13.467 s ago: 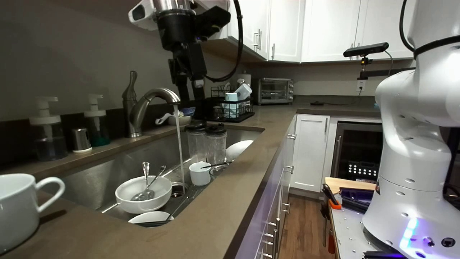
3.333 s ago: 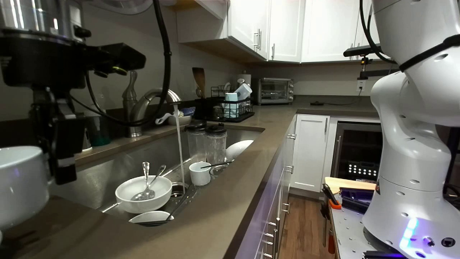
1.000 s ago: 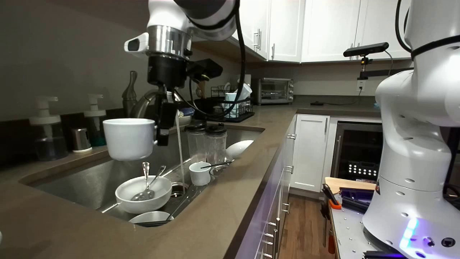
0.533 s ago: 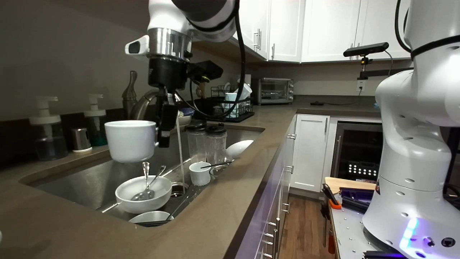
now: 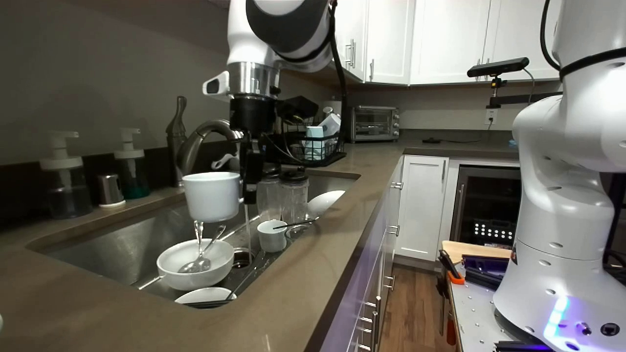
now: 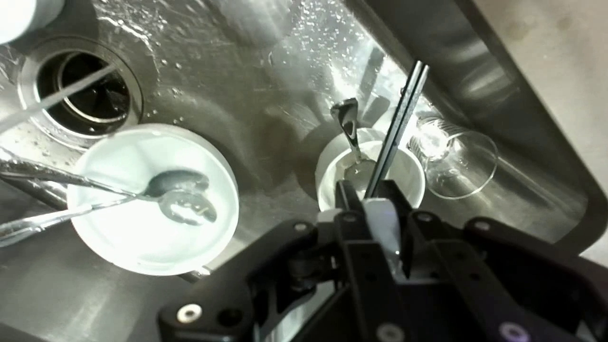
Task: Pick up the white mug on the left side of the counter, put it under the running faucet then place it down on the right side of the counter
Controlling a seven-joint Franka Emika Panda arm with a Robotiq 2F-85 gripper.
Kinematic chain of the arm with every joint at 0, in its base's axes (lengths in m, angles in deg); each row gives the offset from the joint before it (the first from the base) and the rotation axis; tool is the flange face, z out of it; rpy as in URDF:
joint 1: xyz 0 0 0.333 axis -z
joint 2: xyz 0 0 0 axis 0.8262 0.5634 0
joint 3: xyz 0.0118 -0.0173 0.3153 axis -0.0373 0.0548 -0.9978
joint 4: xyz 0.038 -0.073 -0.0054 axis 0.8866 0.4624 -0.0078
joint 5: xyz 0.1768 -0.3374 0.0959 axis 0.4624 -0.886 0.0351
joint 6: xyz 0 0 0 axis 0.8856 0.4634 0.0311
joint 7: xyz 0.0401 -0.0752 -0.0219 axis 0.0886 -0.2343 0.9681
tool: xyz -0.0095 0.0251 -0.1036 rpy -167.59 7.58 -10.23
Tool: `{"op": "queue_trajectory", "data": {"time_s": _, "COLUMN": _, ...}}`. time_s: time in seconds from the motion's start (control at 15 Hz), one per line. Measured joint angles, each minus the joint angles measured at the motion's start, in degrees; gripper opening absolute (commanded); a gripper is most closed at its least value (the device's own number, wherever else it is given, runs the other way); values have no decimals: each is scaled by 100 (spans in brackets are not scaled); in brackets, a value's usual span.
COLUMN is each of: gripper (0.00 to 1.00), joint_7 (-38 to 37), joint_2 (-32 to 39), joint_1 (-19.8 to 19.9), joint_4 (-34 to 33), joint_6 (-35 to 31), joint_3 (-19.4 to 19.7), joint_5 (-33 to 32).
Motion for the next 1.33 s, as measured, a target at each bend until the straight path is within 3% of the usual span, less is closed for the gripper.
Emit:
{"op": "queue_trajectory", "data": {"time_s": 0.53, "gripper": 4, "joint_7": -502, "joint_2": -653, "joint_1": 165, "joint_4": 842, "joint_6": 0, "joint_3": 424, "joint_5": 202}}
{"op": "queue_trajectory", "data": {"time_s": 0.93, "gripper": 4, "joint_7": -1270, "joint_2": -1191, "joint_1": 164, "joint_4": 1529, "joint_6": -103, "joint_3": 482, "joint_5": 196}}
{"op": "queue_trajectory", "data": {"time_s": 1.33, "gripper": 4, "joint_7": -1767, "joint_2": -1458, "joint_1": 210, "joint_4": 1616, "joint_6": -261, "joint_3": 505, "joint_5": -109}}
